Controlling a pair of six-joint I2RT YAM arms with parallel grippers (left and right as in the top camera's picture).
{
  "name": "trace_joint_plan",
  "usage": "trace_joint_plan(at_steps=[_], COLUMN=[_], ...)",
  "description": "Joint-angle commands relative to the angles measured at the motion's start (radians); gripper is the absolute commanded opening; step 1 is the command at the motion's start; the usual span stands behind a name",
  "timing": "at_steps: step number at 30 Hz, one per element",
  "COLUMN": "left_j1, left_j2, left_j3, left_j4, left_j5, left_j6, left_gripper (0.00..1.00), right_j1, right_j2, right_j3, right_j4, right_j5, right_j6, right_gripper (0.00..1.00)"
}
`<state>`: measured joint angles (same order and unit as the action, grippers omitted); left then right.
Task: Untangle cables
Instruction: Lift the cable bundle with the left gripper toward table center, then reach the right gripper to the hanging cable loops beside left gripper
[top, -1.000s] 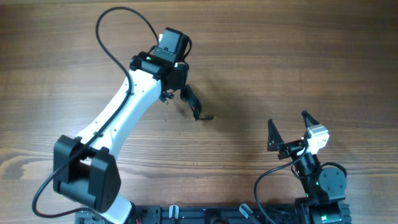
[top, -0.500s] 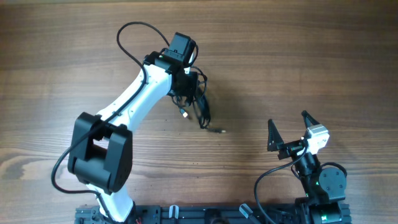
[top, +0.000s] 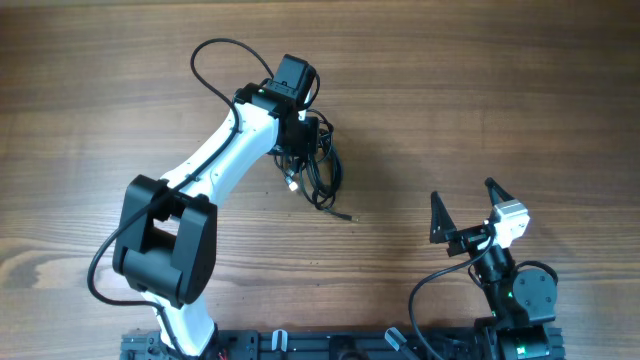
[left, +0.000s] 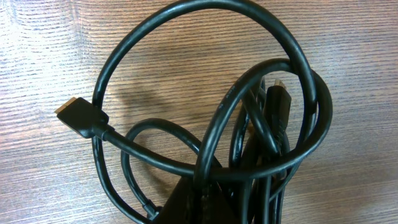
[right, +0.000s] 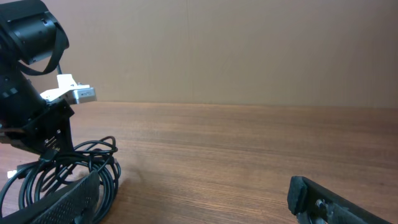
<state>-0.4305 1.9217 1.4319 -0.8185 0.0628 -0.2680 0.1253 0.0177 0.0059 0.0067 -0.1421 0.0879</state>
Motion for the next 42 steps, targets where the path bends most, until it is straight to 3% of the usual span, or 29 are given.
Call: trace_joint_plan(at_steps=[1,35,38,40,42], left_j1=[-0.006,-0.006,0.001,0.021,0.056], left_j2=[0.013,0.012,0.012,0.012,0.012], left_j3=[0.001,0.001,0.001,0.001,0.001], left_j4=[0.002,0.080,0.098,0.088,0.056], left_j5=[0.023,0.025,0.149,0.394,0.607], left_j6=[-0.009,0.013,0.158,0.332,0.480], left_gripper=[0.04,0.04,0.04,0.04,0.04], right_j1=[0.001,0.001,0.002,0.002,0.001], right_j2=[0.000,0.000,0.000,0.000,0.000], right_j3=[-0.001,-0.001,-0.001,-0.001,0.009], right_j4=[0.004,0.005,0.006,0.042,0.051], right_j5=[-0.016,-0.016,-0.025,-0.039,-0.093], right_j6=[-0.007,-0.010,0.054,0.166,0.163], right_gripper=[1.00,1.00,1.00,1.00,1.00])
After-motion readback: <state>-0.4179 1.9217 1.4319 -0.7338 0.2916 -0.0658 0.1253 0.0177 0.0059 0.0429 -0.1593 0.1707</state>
